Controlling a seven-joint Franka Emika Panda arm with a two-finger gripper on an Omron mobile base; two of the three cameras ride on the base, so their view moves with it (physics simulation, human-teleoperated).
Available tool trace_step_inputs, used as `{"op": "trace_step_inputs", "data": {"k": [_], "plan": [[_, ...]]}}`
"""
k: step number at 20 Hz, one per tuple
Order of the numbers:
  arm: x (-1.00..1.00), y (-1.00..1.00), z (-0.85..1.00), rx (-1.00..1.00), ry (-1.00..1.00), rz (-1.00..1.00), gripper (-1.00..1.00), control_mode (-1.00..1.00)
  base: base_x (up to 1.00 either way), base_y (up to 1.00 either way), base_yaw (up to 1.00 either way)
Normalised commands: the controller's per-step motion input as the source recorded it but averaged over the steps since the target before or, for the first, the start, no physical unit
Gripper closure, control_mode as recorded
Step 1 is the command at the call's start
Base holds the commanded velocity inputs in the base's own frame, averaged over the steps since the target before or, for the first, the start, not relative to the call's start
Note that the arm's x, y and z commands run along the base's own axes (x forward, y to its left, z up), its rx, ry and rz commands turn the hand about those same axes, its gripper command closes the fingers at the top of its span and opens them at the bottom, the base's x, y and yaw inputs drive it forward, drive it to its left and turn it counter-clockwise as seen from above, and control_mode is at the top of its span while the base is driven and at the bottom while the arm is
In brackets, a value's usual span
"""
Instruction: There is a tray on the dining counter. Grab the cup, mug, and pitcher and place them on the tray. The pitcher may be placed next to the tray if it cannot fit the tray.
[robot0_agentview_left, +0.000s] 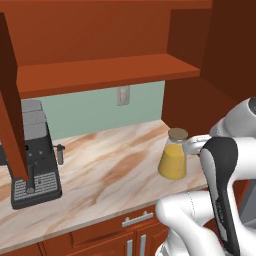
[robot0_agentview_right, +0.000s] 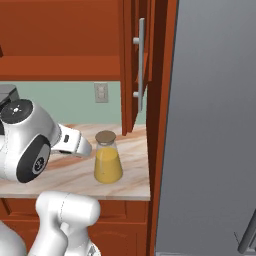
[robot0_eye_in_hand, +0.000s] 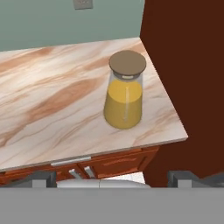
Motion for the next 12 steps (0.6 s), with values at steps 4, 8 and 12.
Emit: {"op": "trace_step_inputs", "data": {"k": [4, 8, 12], "plan": [[0.27, -0.12, -0.26, 0.0, 0.0, 0.0, -1.0, -1.0, 0.0, 0.0, 0.0], [0.3, -0.1, -0.29, 0.0, 0.0, 0.0, -1.0, -1.0, 0.0, 0.0, 0.0], [0.31, -0.09, -0.28, 0.0, 0.0, 0.0, -1.0, -1.0, 0.0, 0.0, 0.0]]}}
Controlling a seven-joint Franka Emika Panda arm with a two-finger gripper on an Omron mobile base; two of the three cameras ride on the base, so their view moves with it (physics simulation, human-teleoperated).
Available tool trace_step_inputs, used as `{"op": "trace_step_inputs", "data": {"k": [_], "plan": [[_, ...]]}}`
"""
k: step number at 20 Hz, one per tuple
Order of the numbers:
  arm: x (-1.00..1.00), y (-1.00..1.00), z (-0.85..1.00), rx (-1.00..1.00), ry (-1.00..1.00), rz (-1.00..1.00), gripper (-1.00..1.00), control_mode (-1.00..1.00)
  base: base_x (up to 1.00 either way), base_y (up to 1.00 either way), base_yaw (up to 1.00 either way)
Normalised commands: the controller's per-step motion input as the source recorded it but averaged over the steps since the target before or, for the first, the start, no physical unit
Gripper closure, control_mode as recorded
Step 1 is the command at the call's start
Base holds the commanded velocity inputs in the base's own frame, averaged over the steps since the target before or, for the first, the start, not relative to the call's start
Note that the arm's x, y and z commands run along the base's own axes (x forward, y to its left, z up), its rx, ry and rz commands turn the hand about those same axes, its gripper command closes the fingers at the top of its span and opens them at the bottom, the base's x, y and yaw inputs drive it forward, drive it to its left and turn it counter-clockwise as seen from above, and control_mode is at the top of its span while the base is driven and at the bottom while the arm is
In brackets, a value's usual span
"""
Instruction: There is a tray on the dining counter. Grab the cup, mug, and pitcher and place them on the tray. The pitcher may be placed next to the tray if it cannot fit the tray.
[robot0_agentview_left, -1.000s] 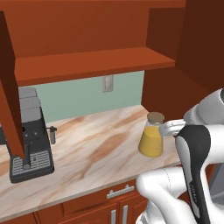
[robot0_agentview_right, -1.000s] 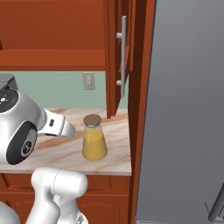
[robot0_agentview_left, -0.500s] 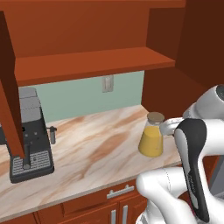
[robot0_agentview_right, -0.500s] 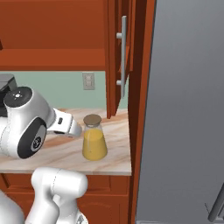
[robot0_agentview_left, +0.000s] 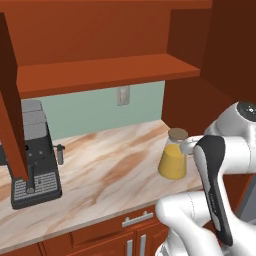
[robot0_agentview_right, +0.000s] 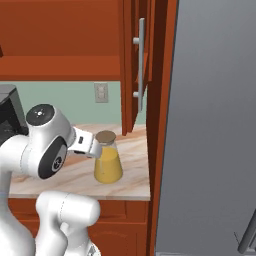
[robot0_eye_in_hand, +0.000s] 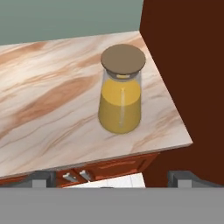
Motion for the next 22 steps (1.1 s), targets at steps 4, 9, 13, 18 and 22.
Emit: {"op": "trace_step_inputs", "data": {"k": [4, 9, 13, 18, 22], "plan": [[0.34, -0.08, -0.25, 0.0, 0.0, 0.0, -1.0, -1.0, 0.0, 0.0, 0.0], [0.34, -0.13, -0.19, 0.0, 0.0, 0.0, -1.0, -1.0, 0.0, 0.0, 0.0], [0.34, -0.08, -0.18, 0.0, 0.01, 0.0, -1.0, -1.0, 0.0, 0.0, 0.0], [0.31, 0.0, -0.18, 0.0, 0.04, 0.0, -1.0, -1.0, 0.0, 0.0, 0.0], [0.29, 0.0, -0.17, 0.0, 0.06, 0.0, -1.0, -1.0, 0.0, 0.0, 0.0]]}}
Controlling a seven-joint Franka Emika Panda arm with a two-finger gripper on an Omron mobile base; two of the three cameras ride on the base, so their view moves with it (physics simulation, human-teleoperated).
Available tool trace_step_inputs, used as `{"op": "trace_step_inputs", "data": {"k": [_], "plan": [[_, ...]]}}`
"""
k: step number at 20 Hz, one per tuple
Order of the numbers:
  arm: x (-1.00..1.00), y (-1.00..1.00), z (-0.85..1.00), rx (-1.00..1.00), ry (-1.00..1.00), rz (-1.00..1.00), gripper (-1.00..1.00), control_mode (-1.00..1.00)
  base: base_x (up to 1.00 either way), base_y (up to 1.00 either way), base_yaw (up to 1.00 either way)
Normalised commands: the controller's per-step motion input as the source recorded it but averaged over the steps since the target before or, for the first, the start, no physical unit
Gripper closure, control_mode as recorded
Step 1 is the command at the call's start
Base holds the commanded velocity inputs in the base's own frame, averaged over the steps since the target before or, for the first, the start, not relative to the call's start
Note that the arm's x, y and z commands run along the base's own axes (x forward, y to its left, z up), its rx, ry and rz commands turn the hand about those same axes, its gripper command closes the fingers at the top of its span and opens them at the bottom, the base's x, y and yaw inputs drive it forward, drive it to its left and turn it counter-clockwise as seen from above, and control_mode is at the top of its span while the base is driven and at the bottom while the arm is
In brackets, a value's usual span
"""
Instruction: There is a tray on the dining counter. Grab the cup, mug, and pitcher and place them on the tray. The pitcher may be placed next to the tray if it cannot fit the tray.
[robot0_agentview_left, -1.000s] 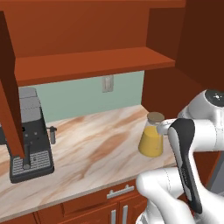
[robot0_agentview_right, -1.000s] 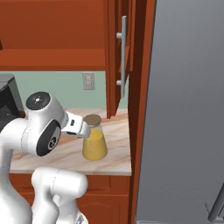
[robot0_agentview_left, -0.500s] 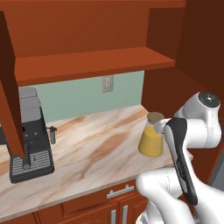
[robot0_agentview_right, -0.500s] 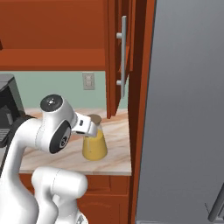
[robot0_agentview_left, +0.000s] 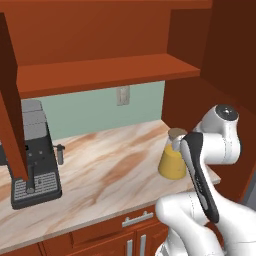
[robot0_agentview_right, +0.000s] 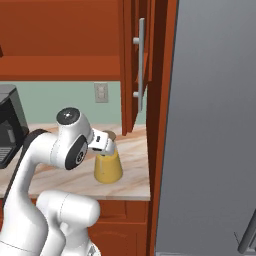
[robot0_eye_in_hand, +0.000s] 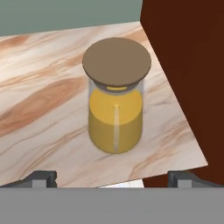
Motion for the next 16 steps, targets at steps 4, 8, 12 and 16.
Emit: {"op": "trace_step_inputs", "data": {"k": [4, 8, 12, 16], "plan": [[0.28, 0.0, -0.17, 0.0, 0.07, 0.0, -1.0, -1.0, 0.0, 0.0, 0.0], [0.21, 0.0, -0.19, 0.0, 0.07, 0.0, -1.0, -1.0, 0.0, 0.0, 0.0], [0.18, 0.0, -0.19, 0.0, 0.06, 0.0, -1.0, -1.0, 0.0, 0.0, 0.0], [0.17, 0.0, -0.19, 0.0, 0.03, 0.0, -1.0, -1.0, 0.0, 0.0, 0.0]]}}
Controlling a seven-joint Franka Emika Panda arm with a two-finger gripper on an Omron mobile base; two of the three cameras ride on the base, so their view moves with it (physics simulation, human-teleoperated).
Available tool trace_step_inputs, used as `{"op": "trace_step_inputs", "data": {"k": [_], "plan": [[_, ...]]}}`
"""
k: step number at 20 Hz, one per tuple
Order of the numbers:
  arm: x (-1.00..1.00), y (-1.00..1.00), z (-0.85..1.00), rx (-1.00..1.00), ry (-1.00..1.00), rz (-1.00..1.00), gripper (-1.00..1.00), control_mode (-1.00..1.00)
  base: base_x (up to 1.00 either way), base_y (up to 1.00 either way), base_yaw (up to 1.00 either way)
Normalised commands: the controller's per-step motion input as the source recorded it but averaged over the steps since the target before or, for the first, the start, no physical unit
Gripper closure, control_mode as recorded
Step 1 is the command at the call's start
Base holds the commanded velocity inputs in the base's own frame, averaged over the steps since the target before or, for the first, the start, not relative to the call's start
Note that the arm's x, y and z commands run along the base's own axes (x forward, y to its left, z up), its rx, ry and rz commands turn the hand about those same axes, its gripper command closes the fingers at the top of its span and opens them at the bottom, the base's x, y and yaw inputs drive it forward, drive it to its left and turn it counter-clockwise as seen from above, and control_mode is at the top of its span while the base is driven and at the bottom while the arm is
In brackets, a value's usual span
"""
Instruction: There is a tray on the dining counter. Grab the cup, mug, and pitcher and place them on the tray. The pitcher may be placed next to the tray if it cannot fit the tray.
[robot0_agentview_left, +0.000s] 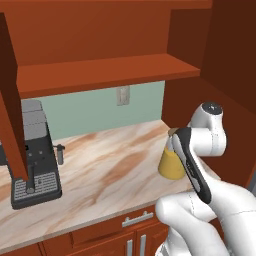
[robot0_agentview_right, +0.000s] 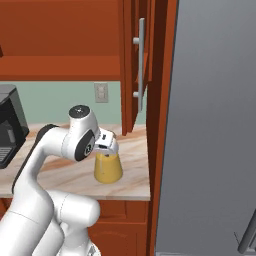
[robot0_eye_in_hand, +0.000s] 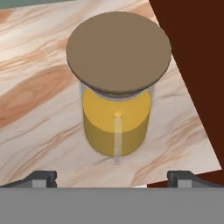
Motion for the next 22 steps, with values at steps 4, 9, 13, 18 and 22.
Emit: {"op": "trace_step_inputs", "data": {"k": [4, 9, 13, 18, 22], "plan": [[0.18, 0.0, -0.22, 0.0, 0.03, 0.0, -1.0, -1.0, 0.0, 0.0, 0.0], [0.18, 0.0, -0.24, 0.0, 0.03, 0.0, -1.0, -1.0, 0.0, 0.0, 0.0], [0.07, 0.0, -0.21, 0.0, 0.04, 0.0, -1.0, -1.0, 0.0, 0.0, 0.0], [0.0, 0.0, -0.17, 0.0, 0.05, 0.0, -1.0, -1.0, 0.0, 0.0, 0.0], [0.0, 0.0, -0.15, 0.0, 0.05, 0.0, -1.0, -1.0, 0.0, 0.0, 0.0]]}}
